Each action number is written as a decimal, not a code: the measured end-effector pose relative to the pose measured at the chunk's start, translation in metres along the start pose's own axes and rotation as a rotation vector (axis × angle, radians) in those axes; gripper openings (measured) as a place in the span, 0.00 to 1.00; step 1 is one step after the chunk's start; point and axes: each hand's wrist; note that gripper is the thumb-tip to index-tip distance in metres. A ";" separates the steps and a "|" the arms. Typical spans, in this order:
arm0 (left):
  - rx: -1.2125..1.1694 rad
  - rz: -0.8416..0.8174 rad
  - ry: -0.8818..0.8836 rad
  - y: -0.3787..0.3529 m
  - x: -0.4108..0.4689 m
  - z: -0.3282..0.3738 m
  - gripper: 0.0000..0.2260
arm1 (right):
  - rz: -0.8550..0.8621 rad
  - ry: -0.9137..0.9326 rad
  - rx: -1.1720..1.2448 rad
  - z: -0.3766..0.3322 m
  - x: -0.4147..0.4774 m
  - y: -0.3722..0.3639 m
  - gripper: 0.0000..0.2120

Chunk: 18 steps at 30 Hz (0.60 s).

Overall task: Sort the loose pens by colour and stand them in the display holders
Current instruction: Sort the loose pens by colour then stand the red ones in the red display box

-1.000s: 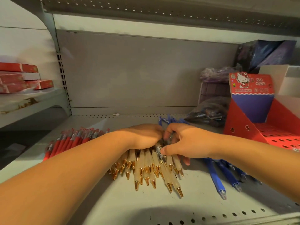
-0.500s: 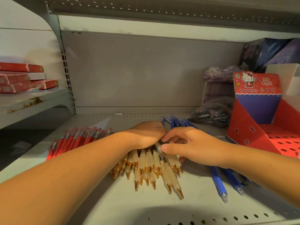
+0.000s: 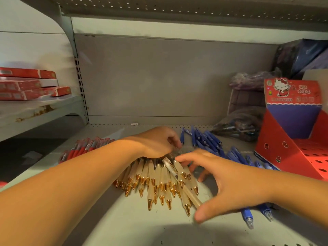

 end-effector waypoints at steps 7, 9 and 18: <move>0.001 -0.037 0.066 -0.003 -0.001 -0.006 0.08 | 0.108 0.069 -0.184 0.032 0.014 -0.012 0.58; 0.046 -0.071 0.106 -0.008 -0.001 -0.008 0.16 | 0.106 0.070 -0.203 0.035 0.016 -0.010 0.58; 0.079 0.034 0.184 -0.017 0.000 -0.004 0.16 | 0.184 0.011 -0.190 -0.019 0.009 -0.015 0.48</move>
Point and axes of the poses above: each hand's wrist, its own x-axis towards the middle knuckle, its own y-axis out of the back of the hand, z = x × y, and after that the axes turned 3 degrees about -z, right-handed
